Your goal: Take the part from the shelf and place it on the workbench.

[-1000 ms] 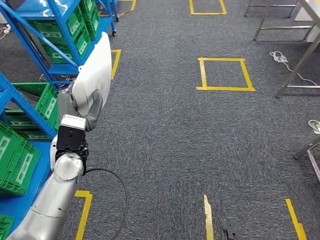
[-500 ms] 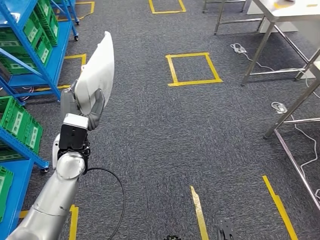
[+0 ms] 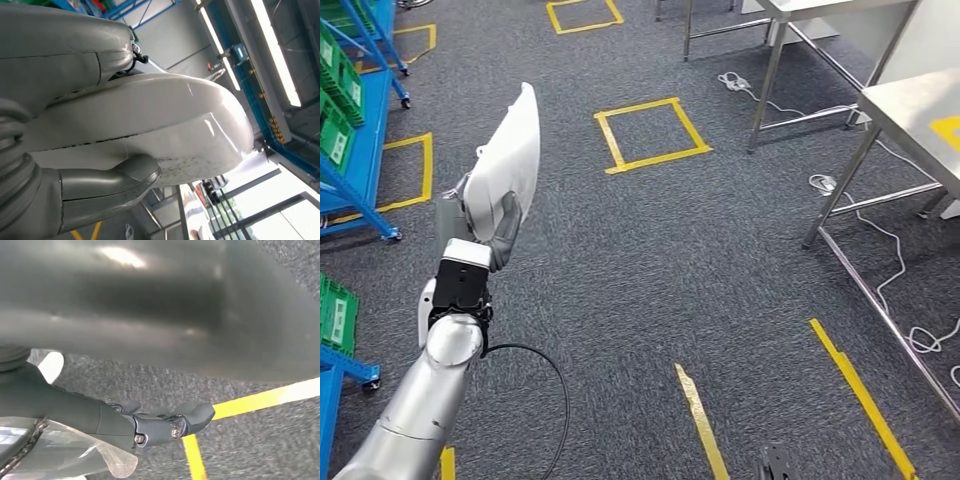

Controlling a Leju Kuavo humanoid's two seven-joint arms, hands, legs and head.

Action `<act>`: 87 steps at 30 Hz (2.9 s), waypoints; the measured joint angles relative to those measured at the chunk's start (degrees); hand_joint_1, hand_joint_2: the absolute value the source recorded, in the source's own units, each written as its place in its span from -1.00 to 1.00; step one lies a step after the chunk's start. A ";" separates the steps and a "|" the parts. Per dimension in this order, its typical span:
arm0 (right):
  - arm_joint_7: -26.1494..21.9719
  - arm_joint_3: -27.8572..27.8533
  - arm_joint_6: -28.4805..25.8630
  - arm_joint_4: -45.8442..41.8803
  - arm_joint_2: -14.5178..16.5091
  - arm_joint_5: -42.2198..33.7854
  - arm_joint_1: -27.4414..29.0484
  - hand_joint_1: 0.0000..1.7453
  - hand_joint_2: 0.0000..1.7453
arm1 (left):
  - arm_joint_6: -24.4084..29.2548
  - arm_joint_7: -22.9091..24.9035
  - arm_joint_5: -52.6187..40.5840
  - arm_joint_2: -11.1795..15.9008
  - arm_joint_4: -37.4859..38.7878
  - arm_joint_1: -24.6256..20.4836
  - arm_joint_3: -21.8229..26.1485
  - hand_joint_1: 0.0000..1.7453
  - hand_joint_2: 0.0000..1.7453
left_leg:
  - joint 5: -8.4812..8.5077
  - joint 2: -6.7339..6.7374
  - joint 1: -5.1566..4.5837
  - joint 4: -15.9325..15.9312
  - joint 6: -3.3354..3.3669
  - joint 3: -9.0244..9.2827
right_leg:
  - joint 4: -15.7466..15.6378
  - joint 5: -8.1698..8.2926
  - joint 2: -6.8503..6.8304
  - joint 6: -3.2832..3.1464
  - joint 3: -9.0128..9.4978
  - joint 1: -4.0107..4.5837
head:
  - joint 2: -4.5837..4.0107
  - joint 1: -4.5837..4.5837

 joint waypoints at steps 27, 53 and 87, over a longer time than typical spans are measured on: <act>0.16 0.00 0.04 0.10 0.20 0.15 0.31 -1.00 -1.00 | 0.61 -0.32 0.05 0.50 -0.08 1.05 1.51 1.00 1.00 | 2.65 1.88 0.06 -8.97 -0.33 4.44 | 0.09 -0.73 -2.98 -0.10 0.79 0.17 | 0.00 0.35; 0.58 -0.01 -0.55 0.12 0.24 -0.02 0.73 -1.00 -1.00 | -1.54 -0.04 9.94 0.54 -0.63 1.99 3.72 1.00 1.00 | 7.15 4.18 -0.04 -16.17 0.57 7.05 | 1.38 -1.06 -4.22 1.25 -0.50 0.19 | 0.00 0.83; 0.44 -0.88 0.32 0.13 -0.07 -0.07 0.67 -1.00 -1.00 | -12.51 -1.09 13.61 3.43 -2.31 3.24 5.56 1.00 1.00 | 4.90 2.50 0.34 -13.31 -0.52 6.29 | 1.15 -1.26 -3.33 0.16 0.18 -0.37 | 0.00 0.84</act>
